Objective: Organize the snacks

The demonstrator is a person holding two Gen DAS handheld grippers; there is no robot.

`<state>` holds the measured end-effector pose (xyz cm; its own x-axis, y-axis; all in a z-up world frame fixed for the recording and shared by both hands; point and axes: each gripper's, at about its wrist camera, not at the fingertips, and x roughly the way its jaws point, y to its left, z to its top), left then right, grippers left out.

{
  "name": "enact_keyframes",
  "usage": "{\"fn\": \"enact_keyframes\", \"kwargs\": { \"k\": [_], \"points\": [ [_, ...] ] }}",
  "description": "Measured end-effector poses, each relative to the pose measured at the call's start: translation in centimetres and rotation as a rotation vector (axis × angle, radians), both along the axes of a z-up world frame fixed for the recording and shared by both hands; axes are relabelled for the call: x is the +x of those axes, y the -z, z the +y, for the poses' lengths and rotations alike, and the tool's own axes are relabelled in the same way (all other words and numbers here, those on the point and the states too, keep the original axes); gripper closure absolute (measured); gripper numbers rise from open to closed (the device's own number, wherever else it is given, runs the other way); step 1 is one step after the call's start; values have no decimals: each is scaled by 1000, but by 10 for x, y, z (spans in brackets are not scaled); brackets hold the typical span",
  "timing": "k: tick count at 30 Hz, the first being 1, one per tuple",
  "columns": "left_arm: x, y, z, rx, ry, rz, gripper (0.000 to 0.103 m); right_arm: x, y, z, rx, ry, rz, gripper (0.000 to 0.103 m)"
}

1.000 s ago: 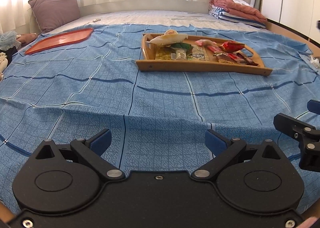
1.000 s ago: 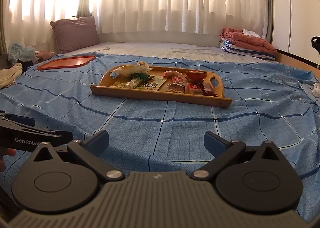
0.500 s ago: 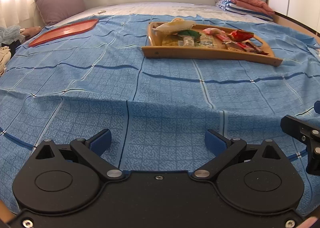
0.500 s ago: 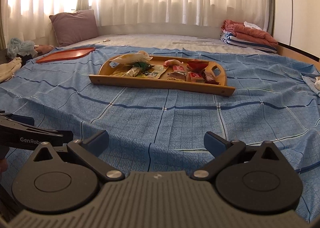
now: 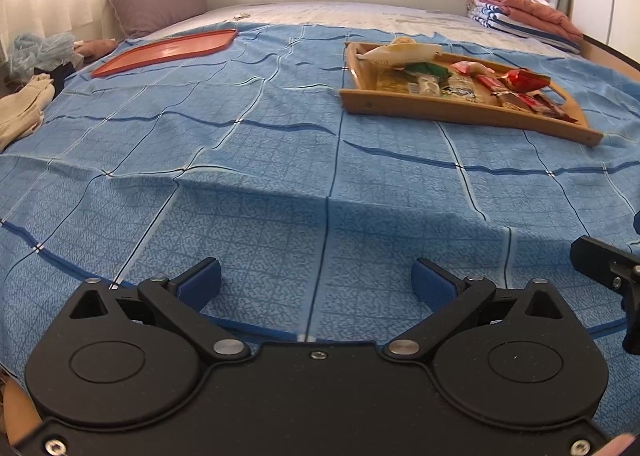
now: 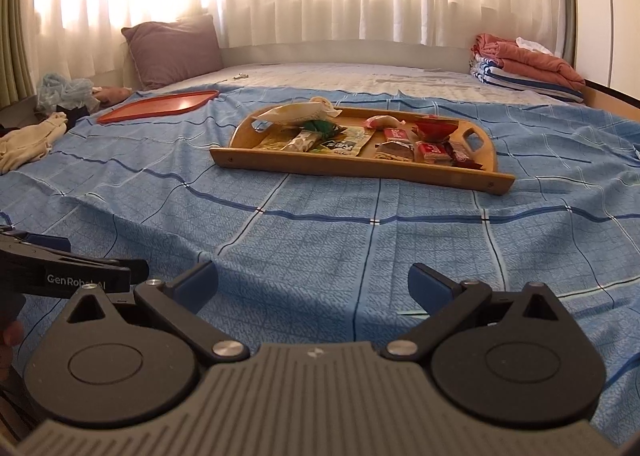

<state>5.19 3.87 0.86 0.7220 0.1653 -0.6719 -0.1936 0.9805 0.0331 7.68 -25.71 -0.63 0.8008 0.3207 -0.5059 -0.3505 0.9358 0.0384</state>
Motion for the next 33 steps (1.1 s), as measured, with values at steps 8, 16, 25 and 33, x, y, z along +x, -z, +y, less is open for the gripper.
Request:
{"fn": "enact_keyframes", "kwargs": {
  "k": [8, 16, 25, 33],
  "points": [
    [2, 3, 2, 6, -7, -2, 0, 5, 3, 7, -9, -10, 6, 0],
    [4, 5, 4, -8, -2, 5, 0, 7, 4, 7, -16, -4, 16, 0],
    [6, 5, 2, -3, -1, 9, 0, 8, 5, 5, -7, 13, 26, 0],
    [6, 6, 2, 0, 2, 10, 0, 8, 6, 3, 1, 31, 29, 0]
  ]
}}
